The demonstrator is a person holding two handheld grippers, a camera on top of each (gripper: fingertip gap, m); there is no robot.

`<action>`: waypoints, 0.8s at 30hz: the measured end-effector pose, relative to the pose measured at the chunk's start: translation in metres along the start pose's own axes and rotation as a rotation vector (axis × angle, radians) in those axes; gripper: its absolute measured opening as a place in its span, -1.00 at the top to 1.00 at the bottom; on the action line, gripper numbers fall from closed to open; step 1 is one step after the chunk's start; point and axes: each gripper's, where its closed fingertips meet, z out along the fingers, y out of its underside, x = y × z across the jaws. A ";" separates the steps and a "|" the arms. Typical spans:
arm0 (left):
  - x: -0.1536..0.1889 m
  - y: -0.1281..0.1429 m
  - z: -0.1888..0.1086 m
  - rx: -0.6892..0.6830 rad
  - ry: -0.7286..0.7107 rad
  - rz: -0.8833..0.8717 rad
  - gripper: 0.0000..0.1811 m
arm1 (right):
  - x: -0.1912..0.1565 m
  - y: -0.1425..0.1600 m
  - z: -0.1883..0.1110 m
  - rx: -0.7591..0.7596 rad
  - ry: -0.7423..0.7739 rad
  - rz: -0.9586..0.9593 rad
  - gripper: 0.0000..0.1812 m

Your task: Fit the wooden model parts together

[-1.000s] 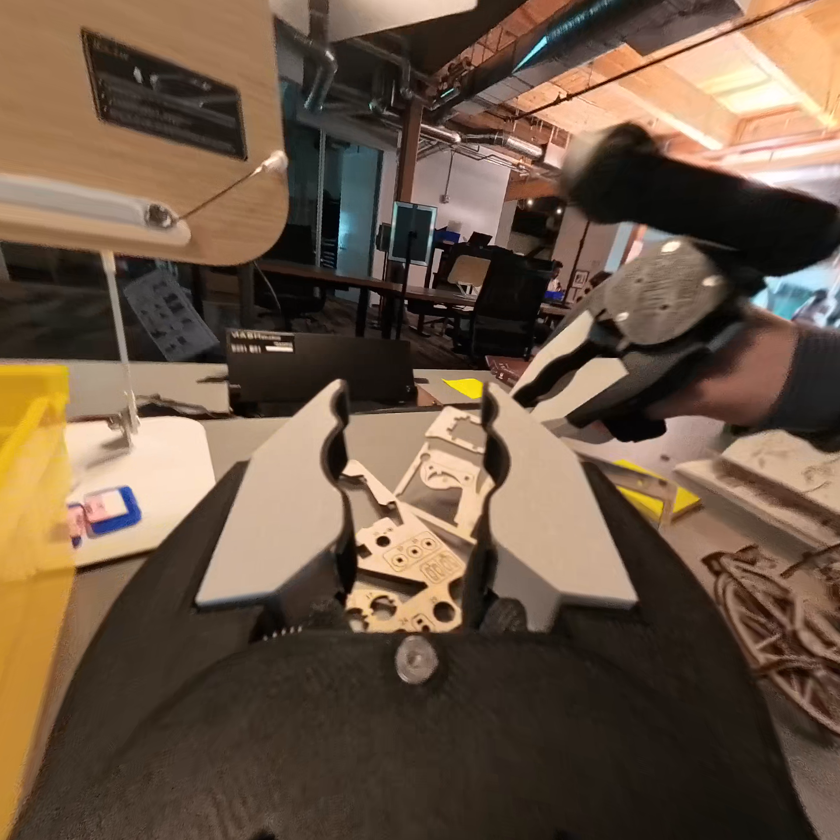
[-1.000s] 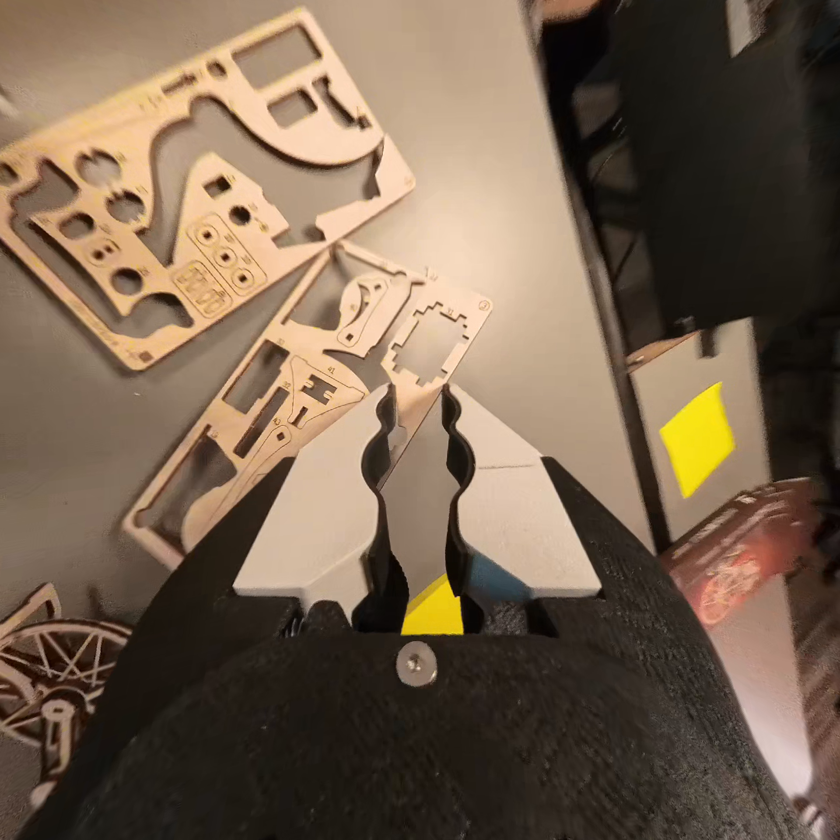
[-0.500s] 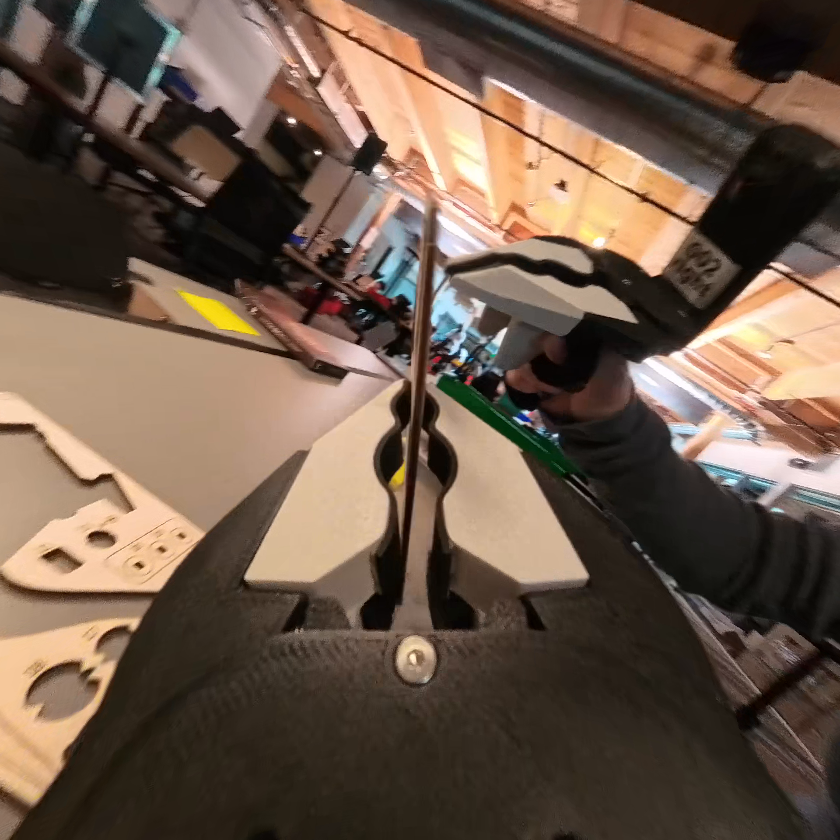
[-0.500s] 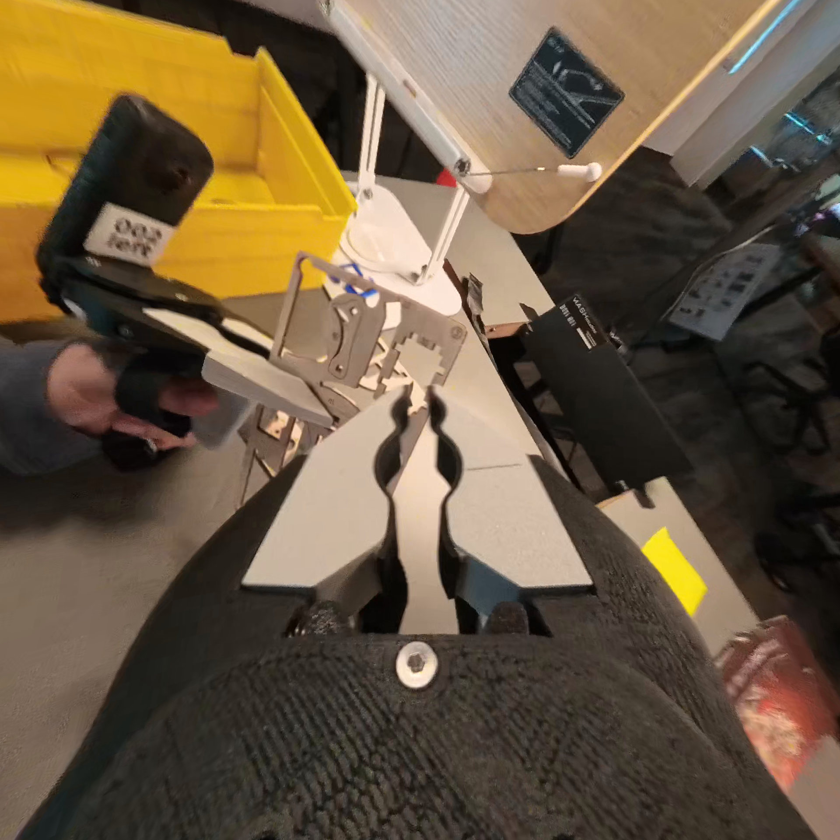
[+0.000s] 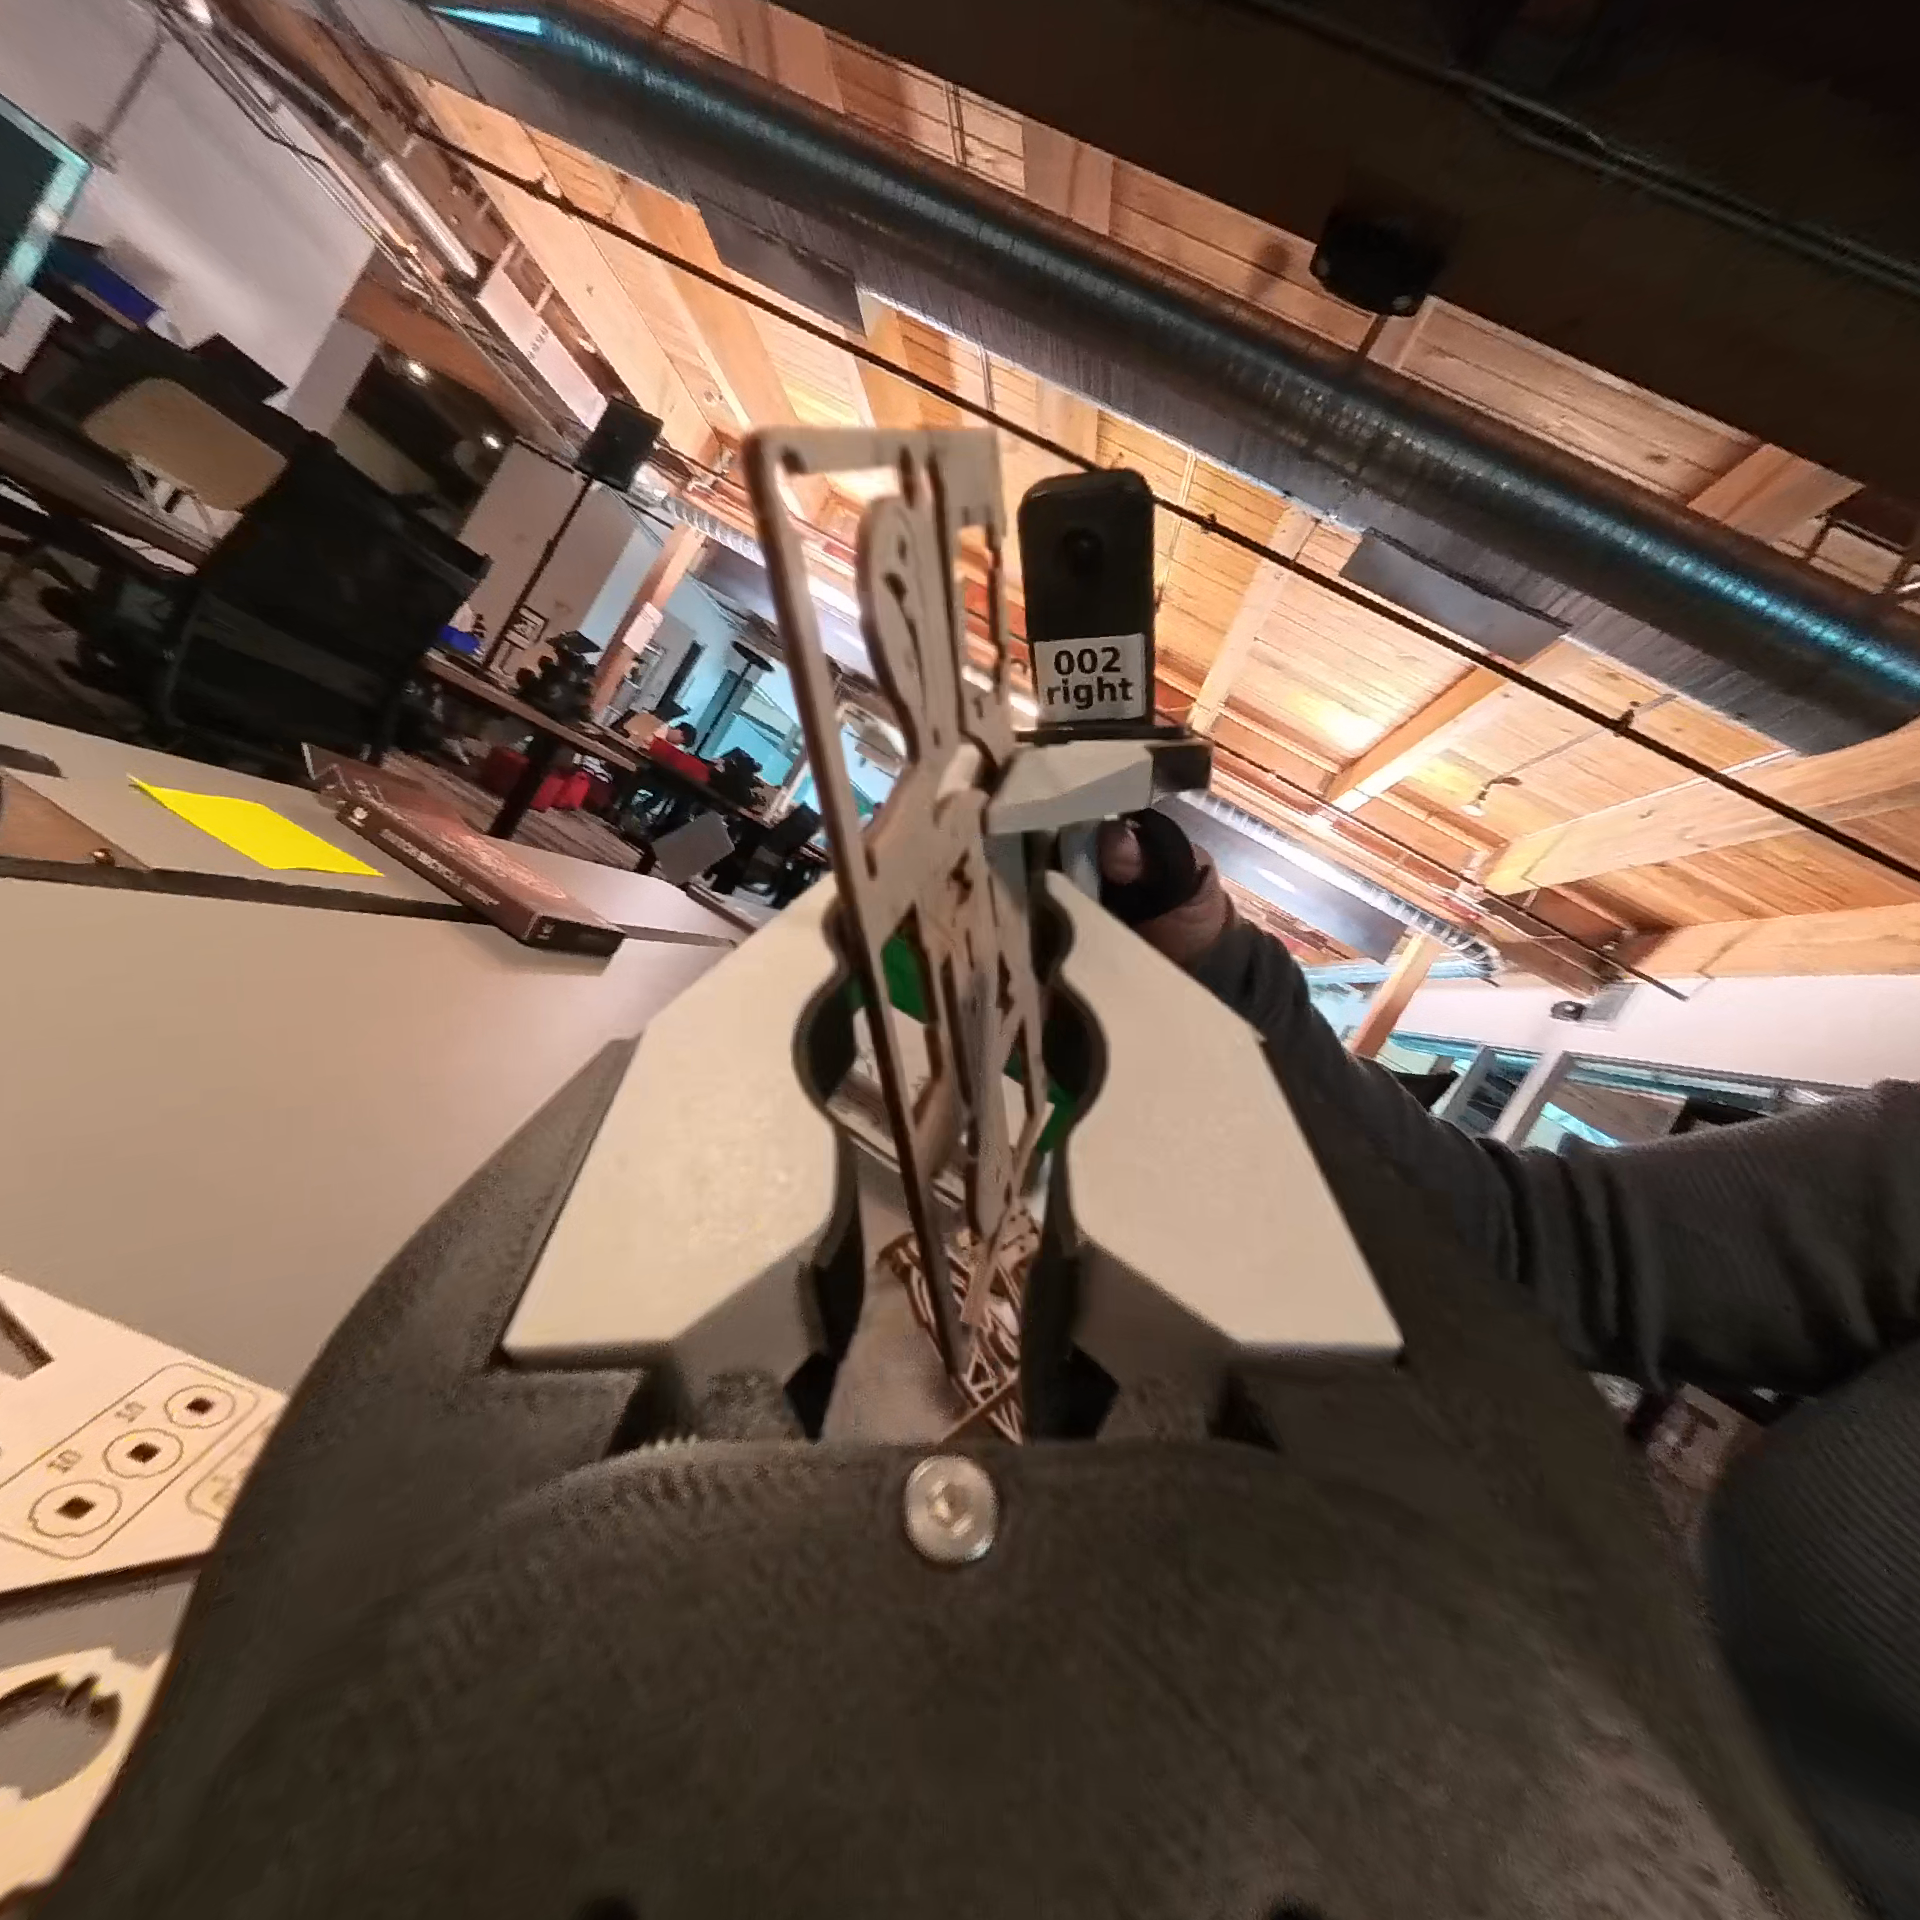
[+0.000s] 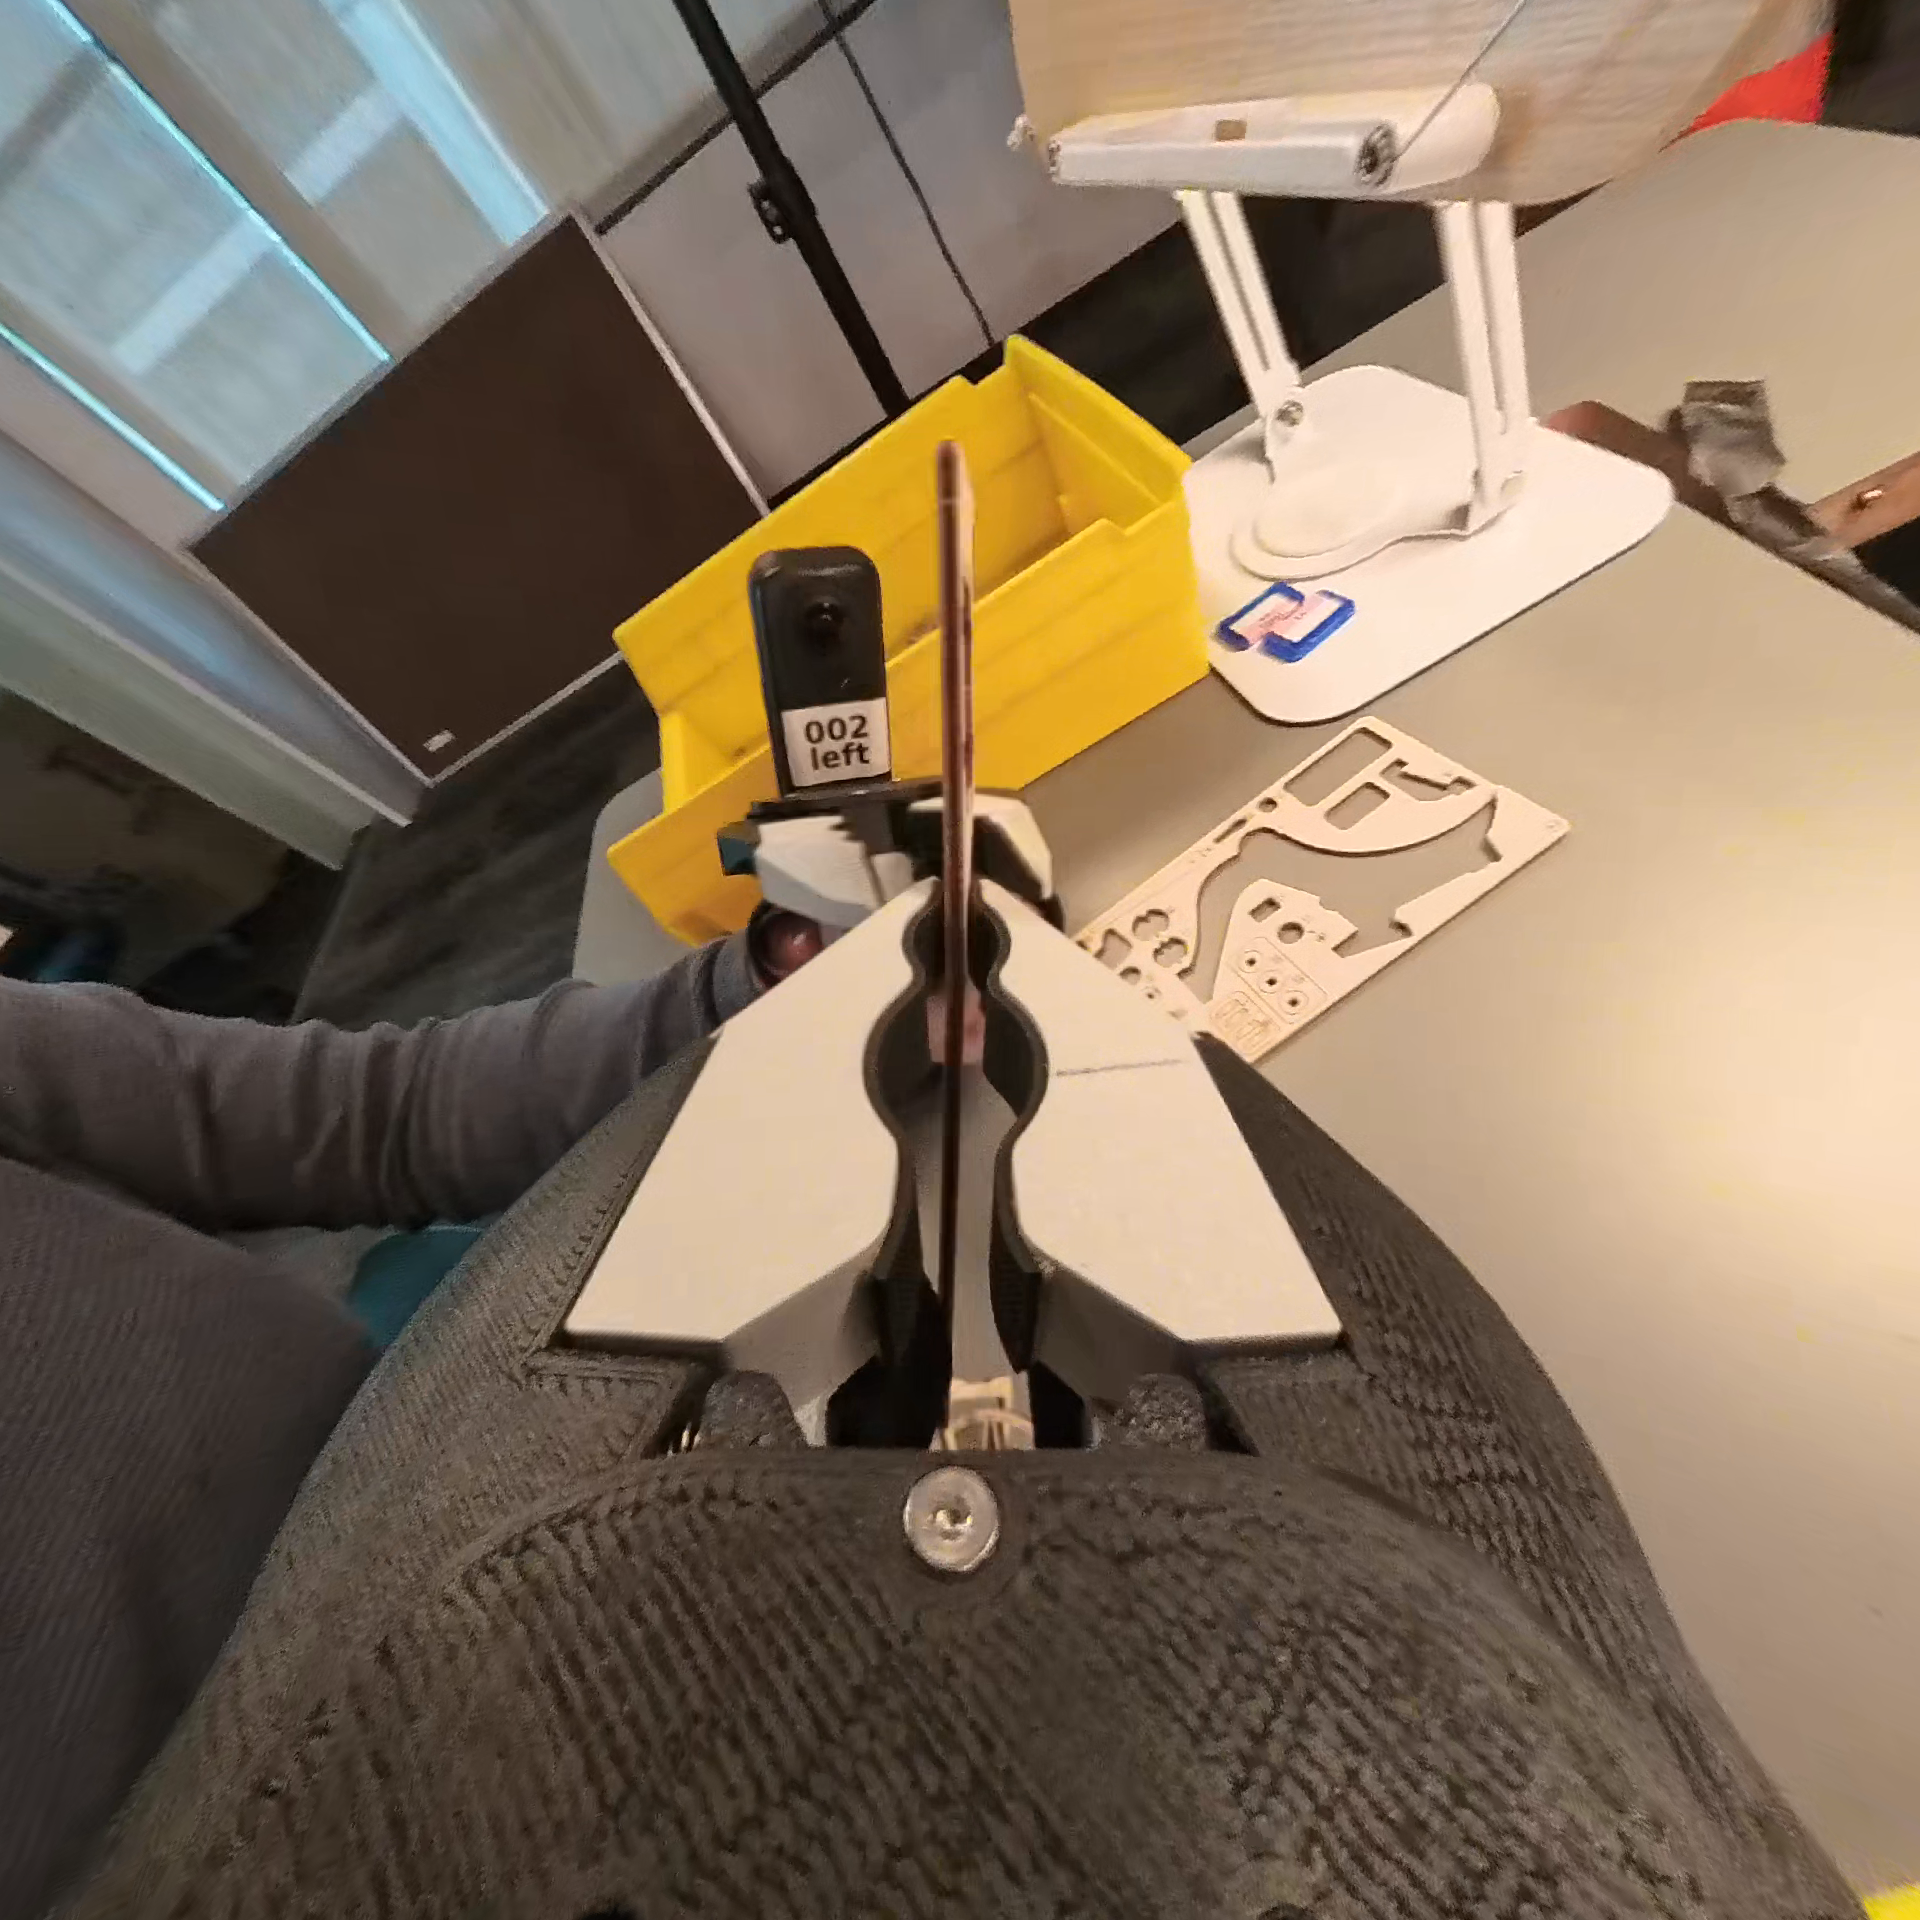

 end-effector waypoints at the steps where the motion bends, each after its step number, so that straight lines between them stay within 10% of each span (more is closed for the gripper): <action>1: 0.002 0.001 -0.001 -0.007 0.027 -0.014 0.67 | 0.002 -0.001 -0.001 0.006 0.012 -0.007 1.00; 5: 0.001 0.006 -0.002 -0.036 0.059 -0.052 0.95 | 0.000 -0.004 -0.005 0.034 -0.006 0.000 1.00; 24: 0.004 0.014 0.004 -0.103 0.012 0.060 0.99 | 0.006 0.002 -0.008 0.034 0.032 -0.032 0.94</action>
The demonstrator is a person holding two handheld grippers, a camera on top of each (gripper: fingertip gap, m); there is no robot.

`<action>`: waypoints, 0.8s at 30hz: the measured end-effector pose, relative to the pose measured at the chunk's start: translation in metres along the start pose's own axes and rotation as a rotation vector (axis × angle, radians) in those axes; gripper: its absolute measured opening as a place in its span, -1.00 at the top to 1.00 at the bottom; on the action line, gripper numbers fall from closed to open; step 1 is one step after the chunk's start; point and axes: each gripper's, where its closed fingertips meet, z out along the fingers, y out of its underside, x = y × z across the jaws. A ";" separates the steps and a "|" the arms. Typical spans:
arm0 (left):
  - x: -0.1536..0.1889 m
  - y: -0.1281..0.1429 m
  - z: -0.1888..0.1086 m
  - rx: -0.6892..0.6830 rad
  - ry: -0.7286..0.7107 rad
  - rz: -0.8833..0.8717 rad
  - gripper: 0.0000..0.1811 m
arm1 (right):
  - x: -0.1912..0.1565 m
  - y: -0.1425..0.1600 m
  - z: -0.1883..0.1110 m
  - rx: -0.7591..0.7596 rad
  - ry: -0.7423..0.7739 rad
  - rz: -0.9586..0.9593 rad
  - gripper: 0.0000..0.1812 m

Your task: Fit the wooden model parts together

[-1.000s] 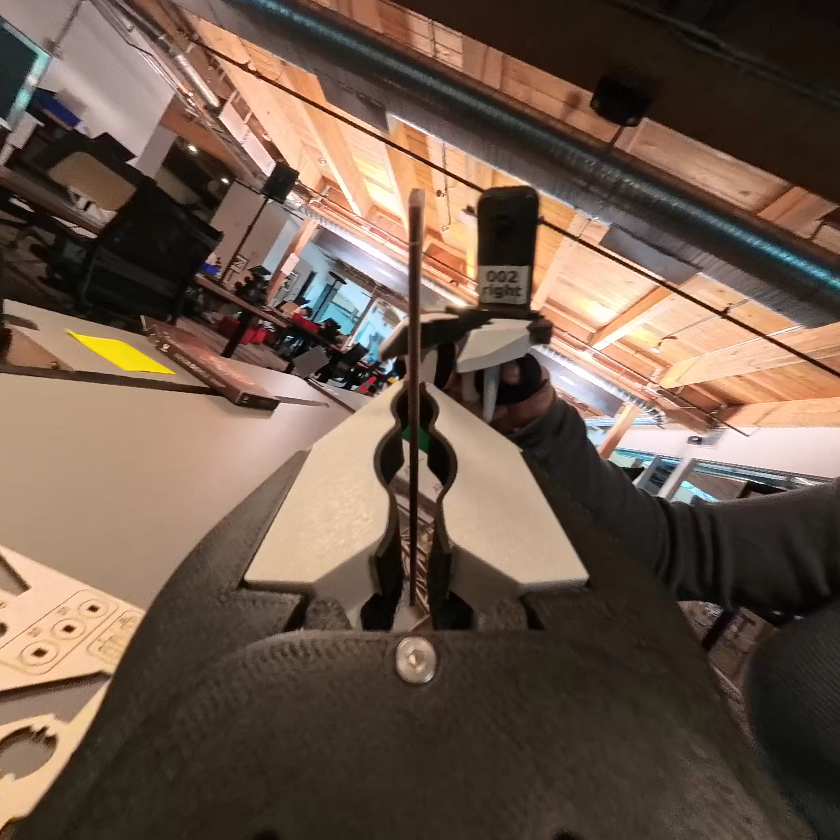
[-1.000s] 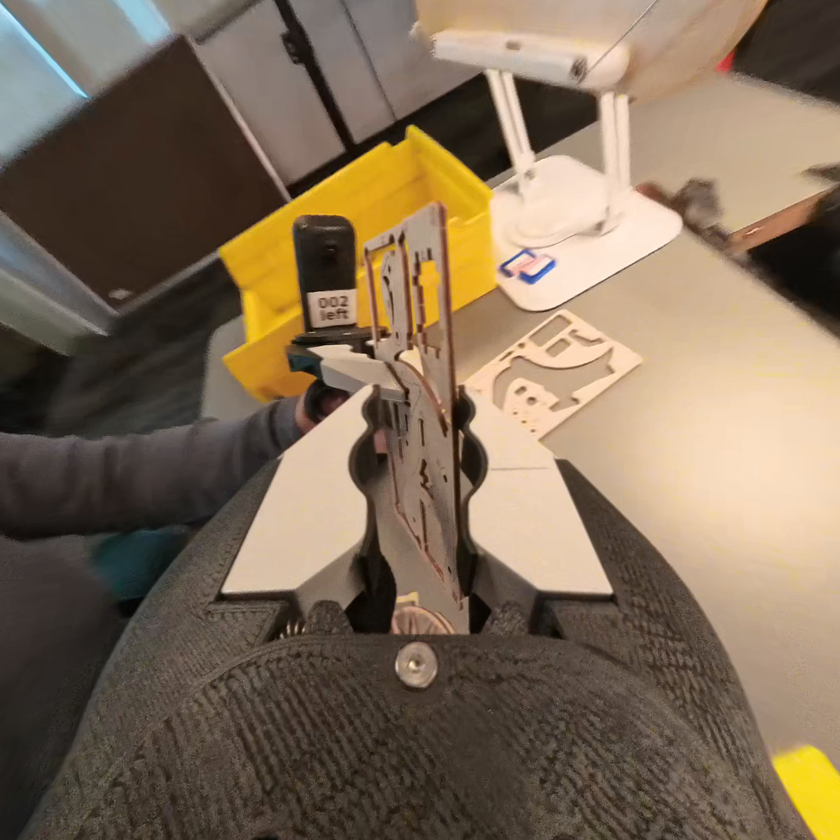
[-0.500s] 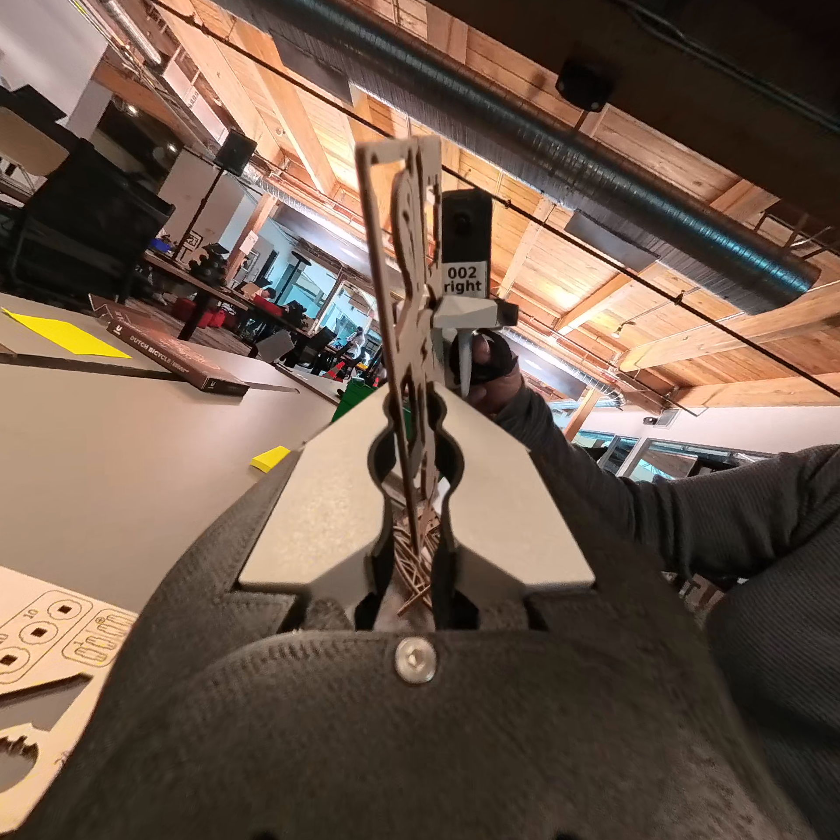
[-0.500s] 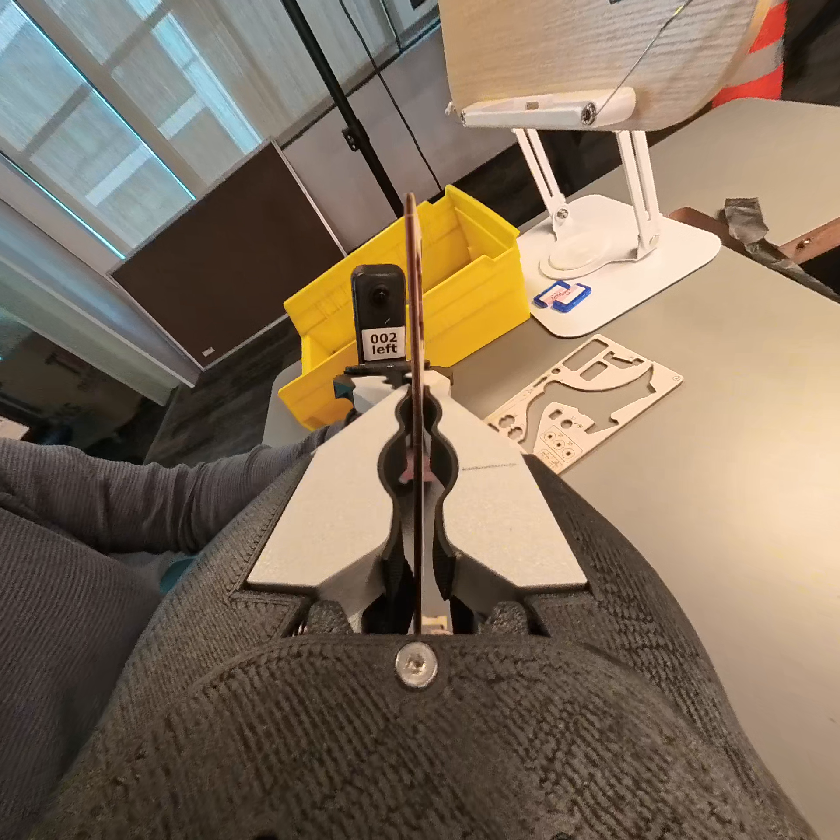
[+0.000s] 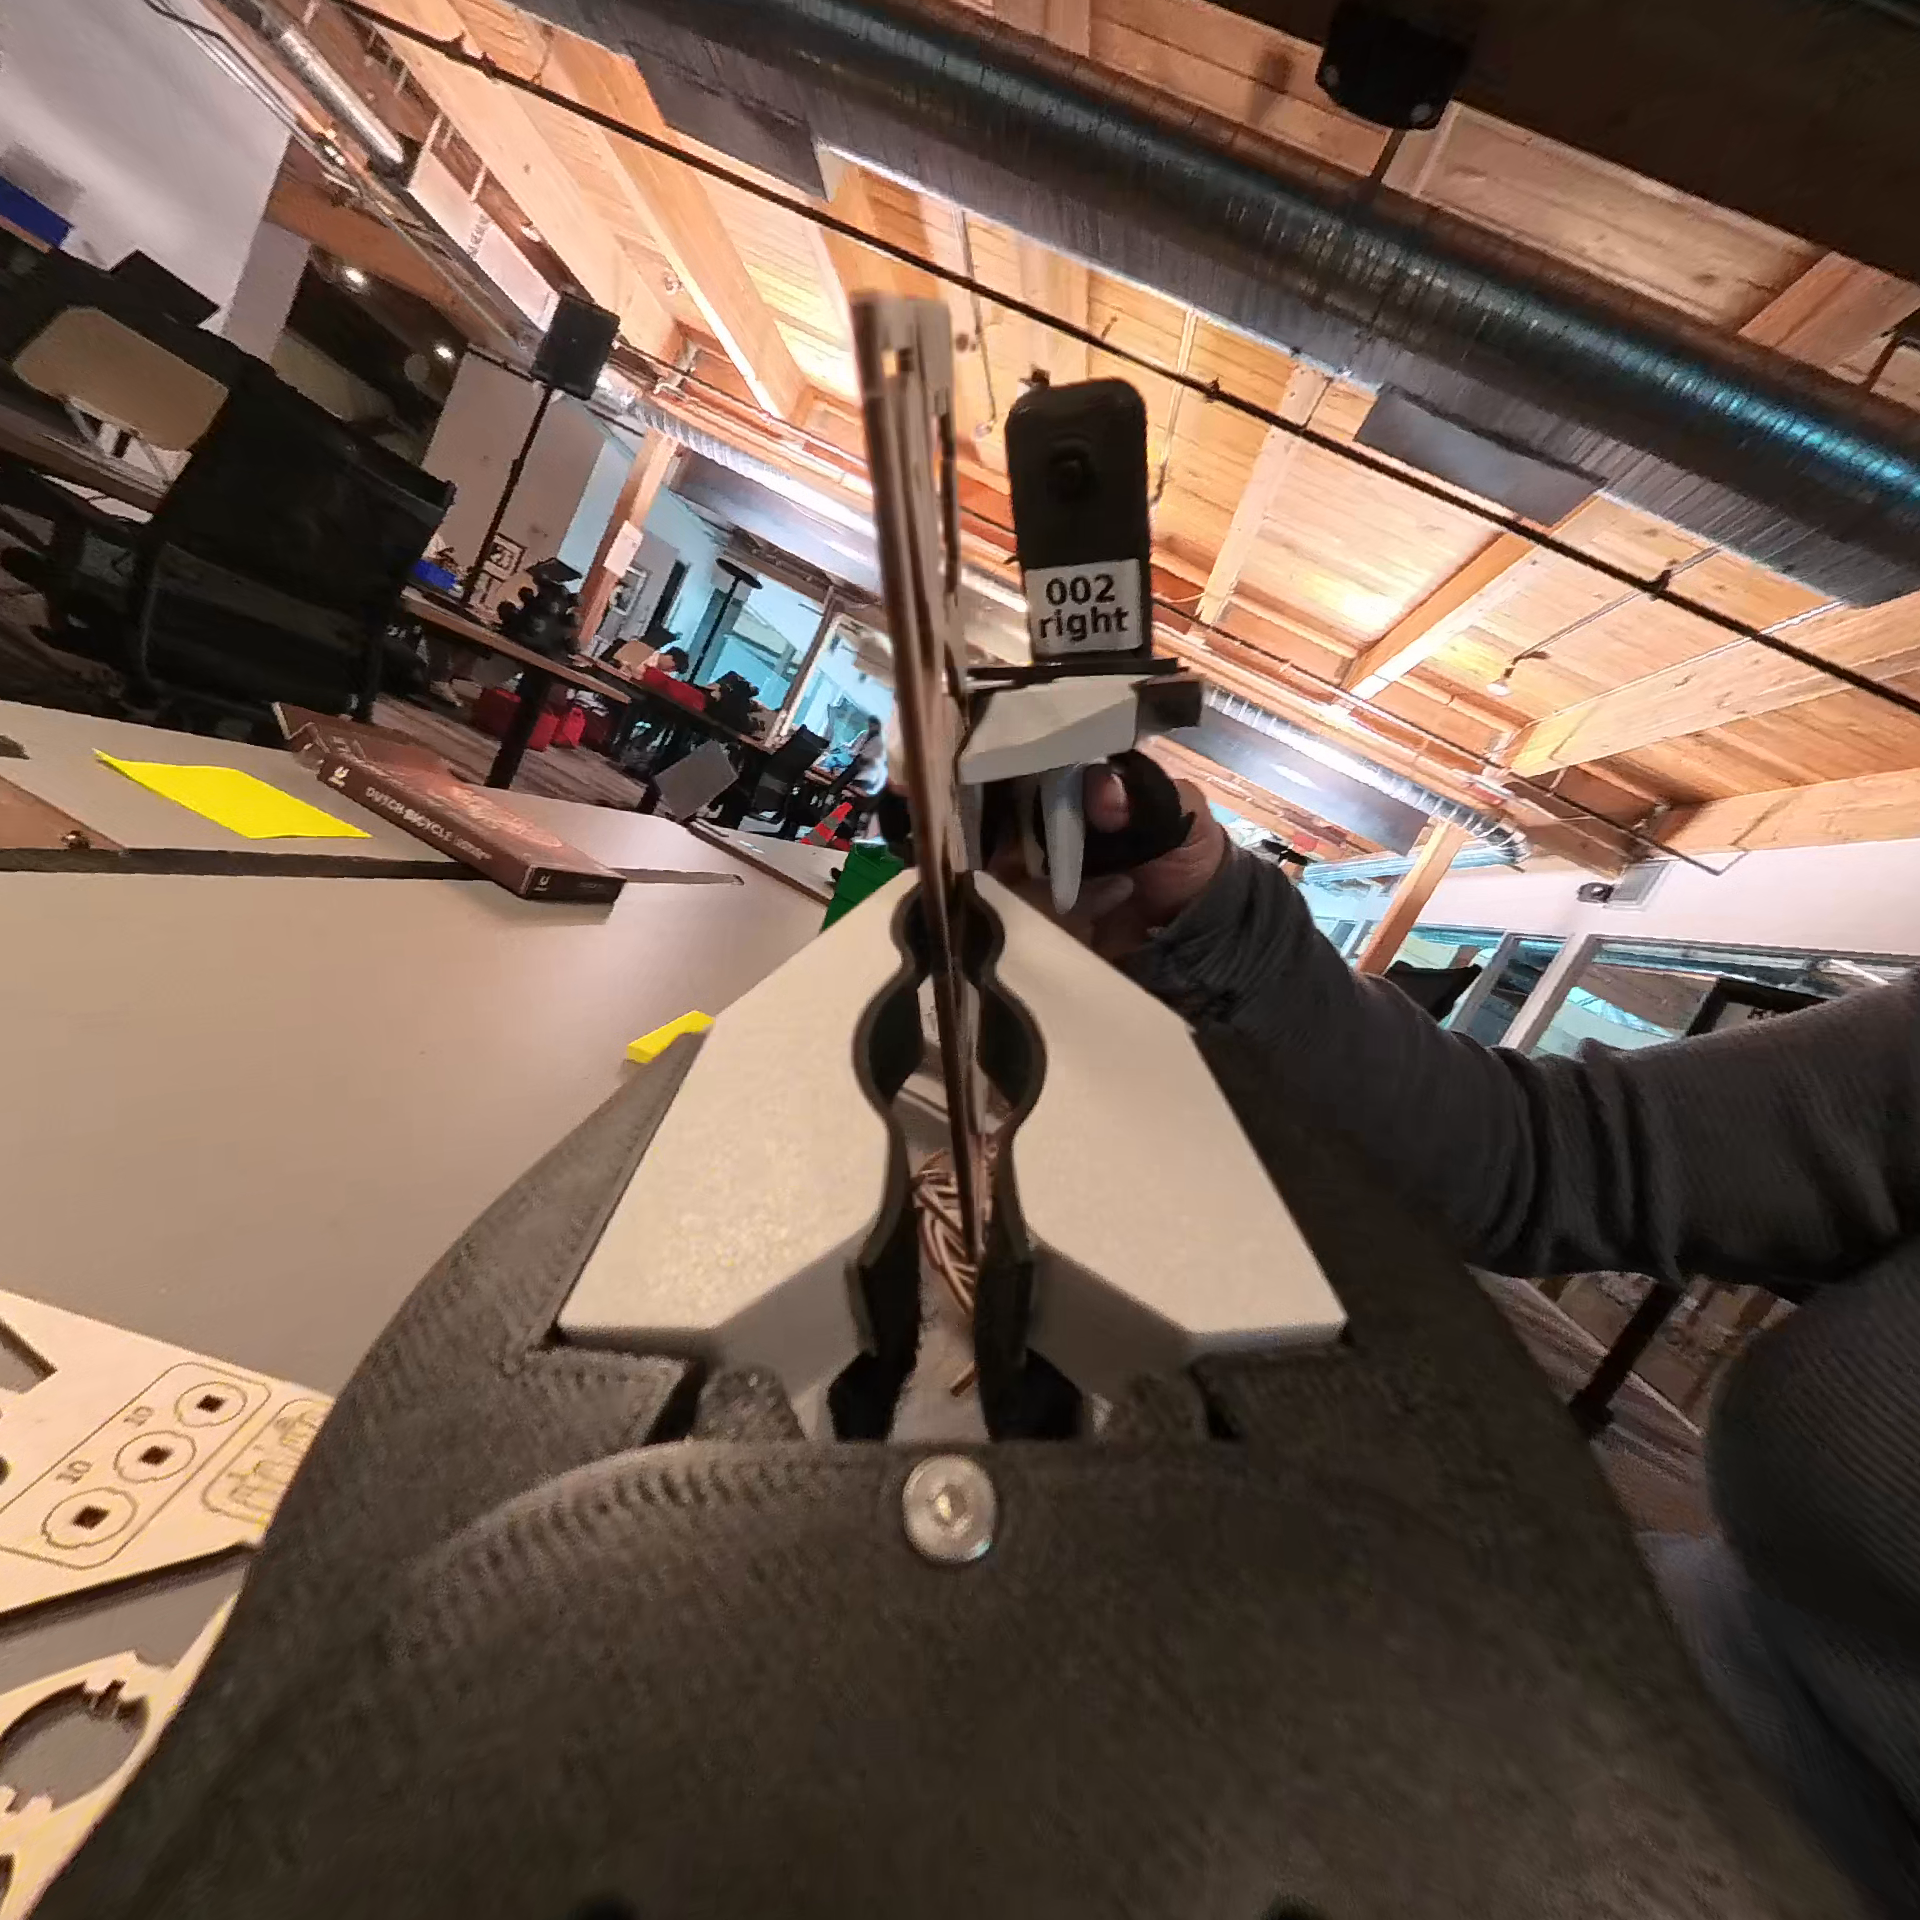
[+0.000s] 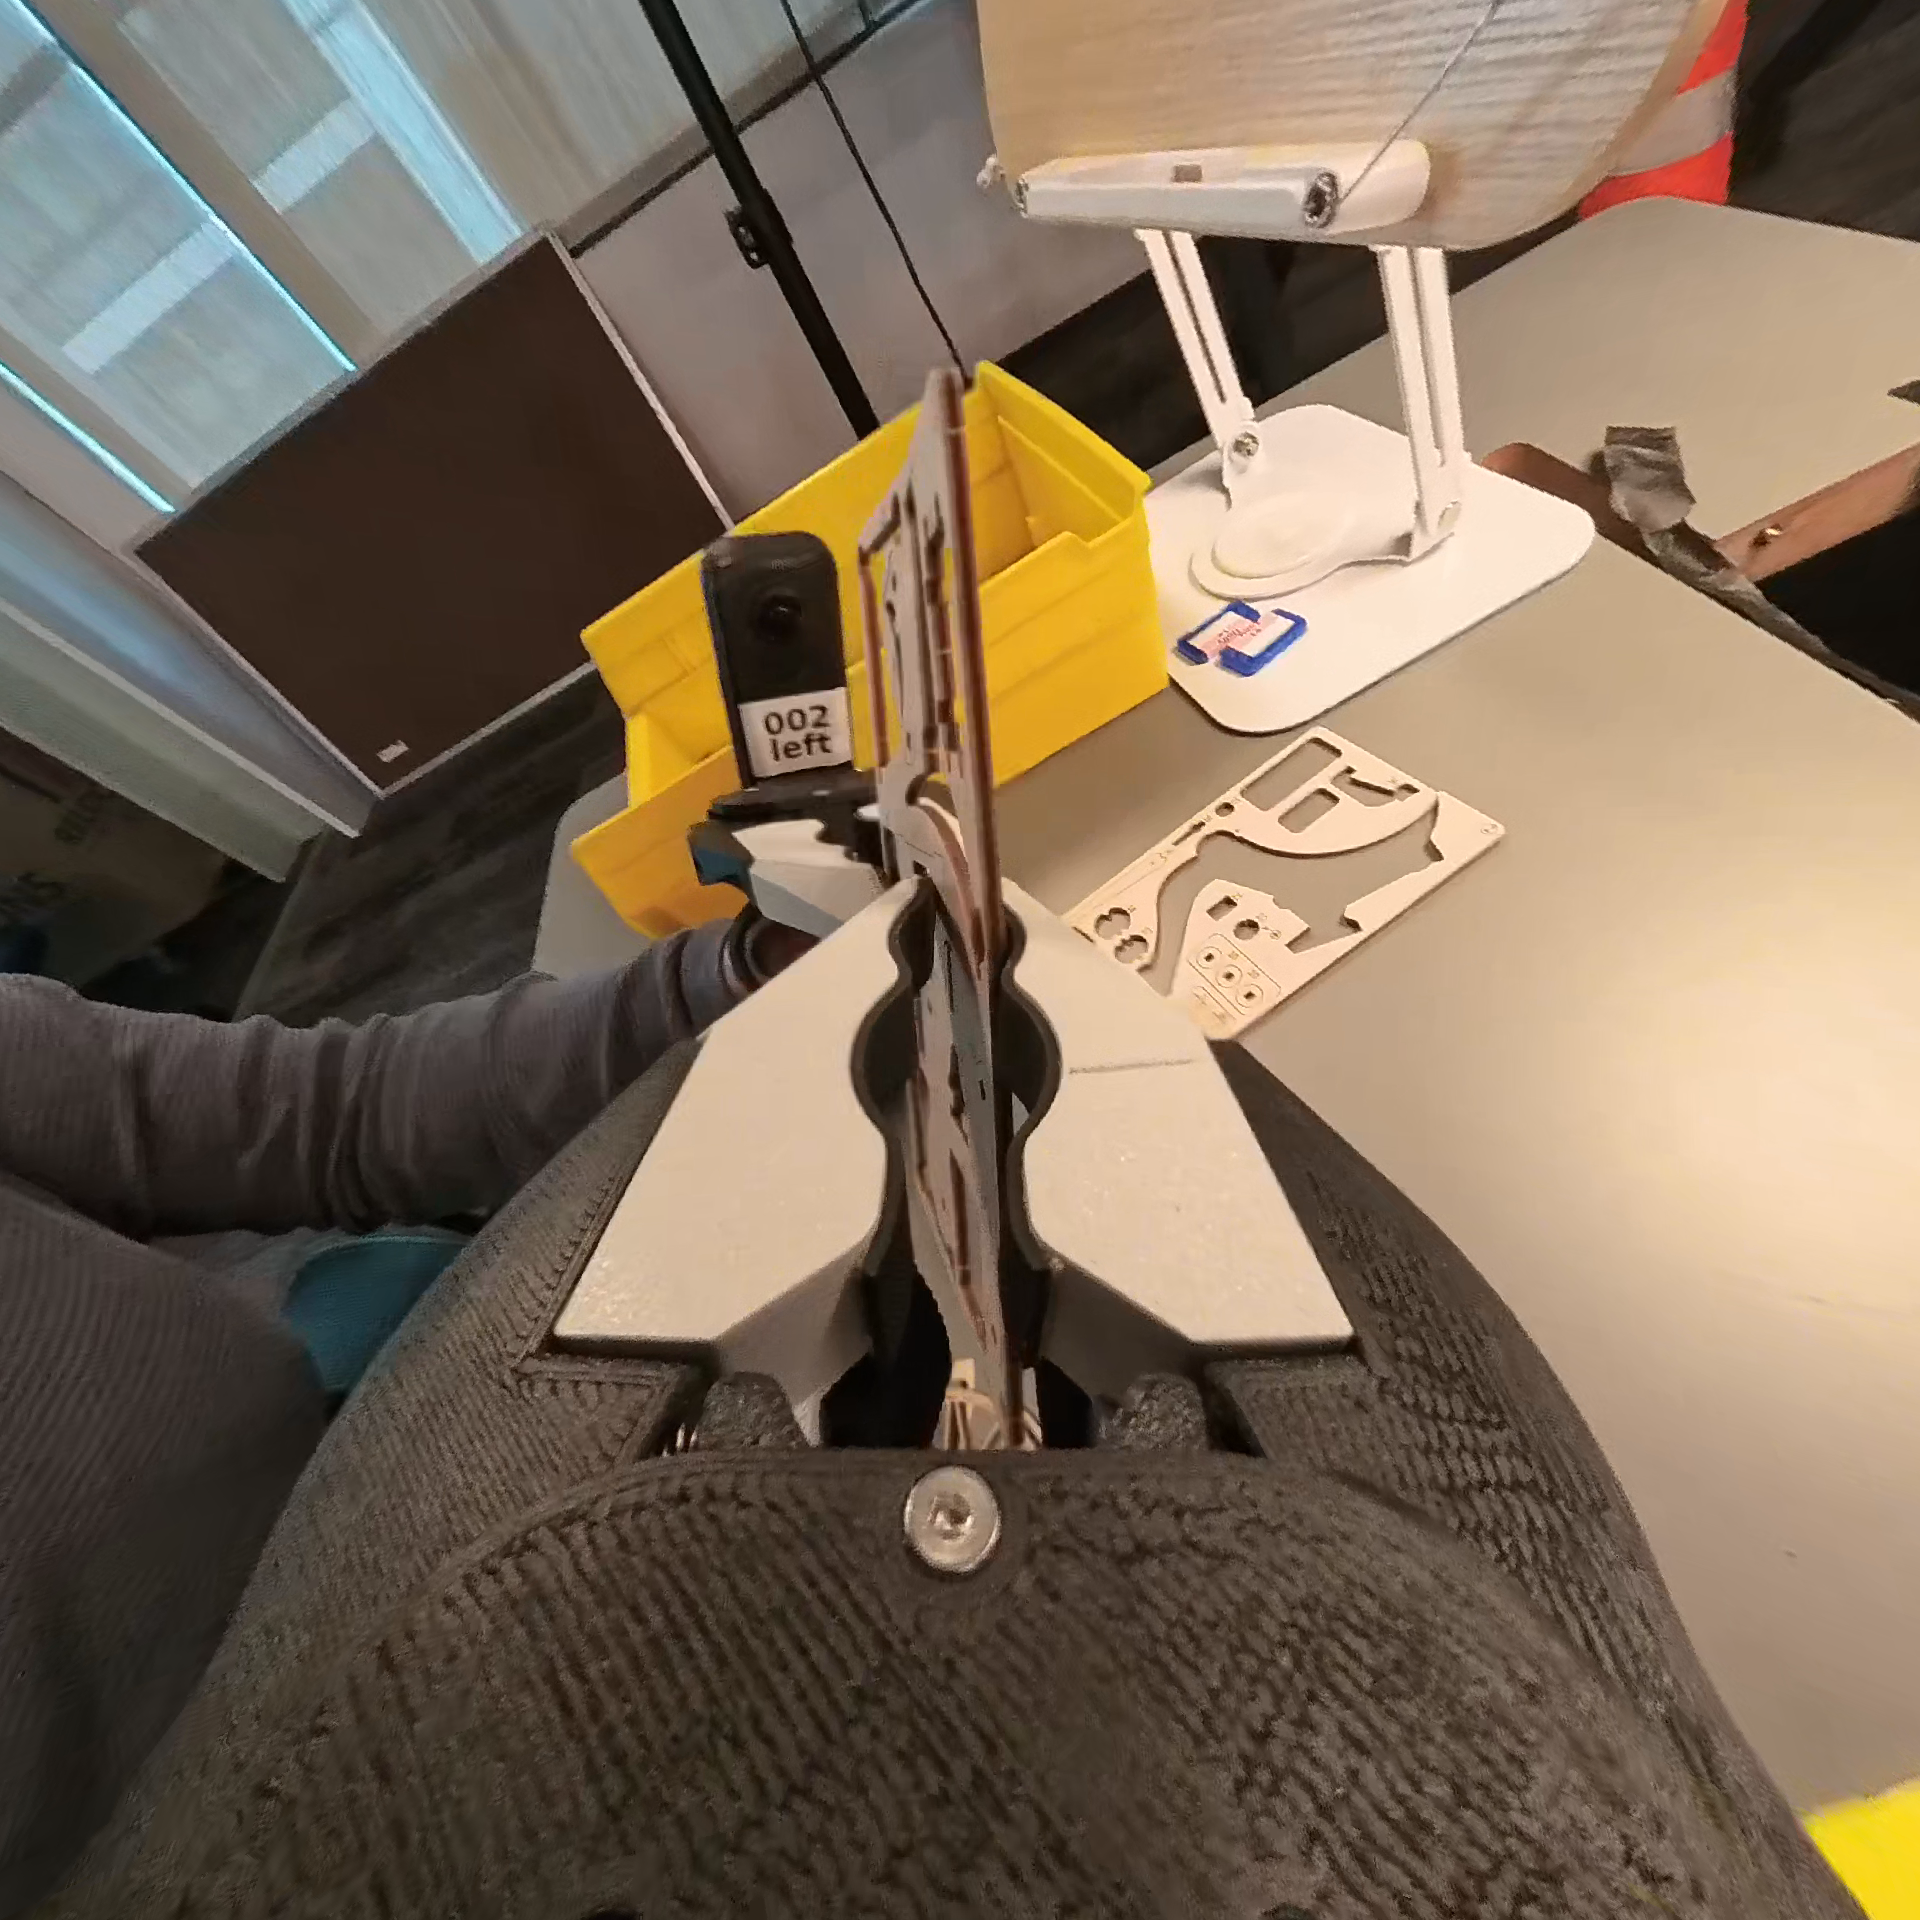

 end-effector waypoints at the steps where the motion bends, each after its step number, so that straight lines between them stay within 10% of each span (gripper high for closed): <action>1: -0.002 0.001 0.001 -0.004 -0.015 0.006 0.99 | 0.002 0.001 0.000 -0.007 0.026 -0.005 0.93; 12: -0.003 0.005 0.002 -0.041 -0.087 0.114 0.98 | 0.006 0.006 -0.004 0.015 0.238 -0.073 0.89; 24: -0.005 0.004 0.003 -0.031 -0.095 0.079 0.99 | 0.008 0.009 -0.001 0.033 0.141 -0.016 0.61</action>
